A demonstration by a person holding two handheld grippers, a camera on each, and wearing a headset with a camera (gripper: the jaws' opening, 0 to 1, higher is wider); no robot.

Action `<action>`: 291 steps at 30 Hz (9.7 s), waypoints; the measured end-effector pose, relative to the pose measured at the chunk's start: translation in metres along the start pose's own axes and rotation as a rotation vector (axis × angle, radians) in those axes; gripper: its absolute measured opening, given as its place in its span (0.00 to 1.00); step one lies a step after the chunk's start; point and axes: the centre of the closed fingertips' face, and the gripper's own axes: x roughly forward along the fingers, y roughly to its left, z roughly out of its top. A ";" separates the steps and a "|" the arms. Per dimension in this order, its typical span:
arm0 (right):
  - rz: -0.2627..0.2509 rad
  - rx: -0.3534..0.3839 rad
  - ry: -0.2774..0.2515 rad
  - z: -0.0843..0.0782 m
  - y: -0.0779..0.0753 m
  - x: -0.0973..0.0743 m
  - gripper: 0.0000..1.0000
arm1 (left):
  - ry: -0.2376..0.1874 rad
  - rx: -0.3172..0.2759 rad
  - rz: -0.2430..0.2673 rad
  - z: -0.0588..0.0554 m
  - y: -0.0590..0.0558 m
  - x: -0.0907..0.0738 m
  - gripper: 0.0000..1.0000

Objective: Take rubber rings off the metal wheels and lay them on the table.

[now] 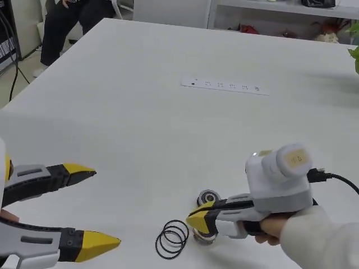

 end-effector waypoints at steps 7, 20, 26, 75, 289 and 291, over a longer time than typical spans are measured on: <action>-0.018 0.011 -0.040 0.009 -0.006 -0.007 0.05 | 0.000 0.007 -0.002 0.002 0.001 0.001 0.73; -0.018 0.056 -0.146 0.030 -0.015 -0.022 0.11 | -0.037 0.037 -0.011 0.027 0.007 0.001 0.73; -0.036 0.059 -0.168 0.032 -0.021 -0.027 0.16 | -0.051 0.061 -0.017 0.041 0.010 0.002 0.74; -0.106 0.067 -0.085 -0.007 -0.057 -0.035 0.23 | -0.084 0.243 -0.233 0.117 -0.002 0.099 0.66; -0.057 0.327 -0.218 0.021 -0.051 -0.041 0.00 | -0.004 0.140 -0.288 0.054 -0.019 0.144 0.39; -0.054 0.326 -0.229 0.025 -0.049 -0.042 0.00 | -0.022 0.139 -0.272 0.059 -0.018 0.137 0.41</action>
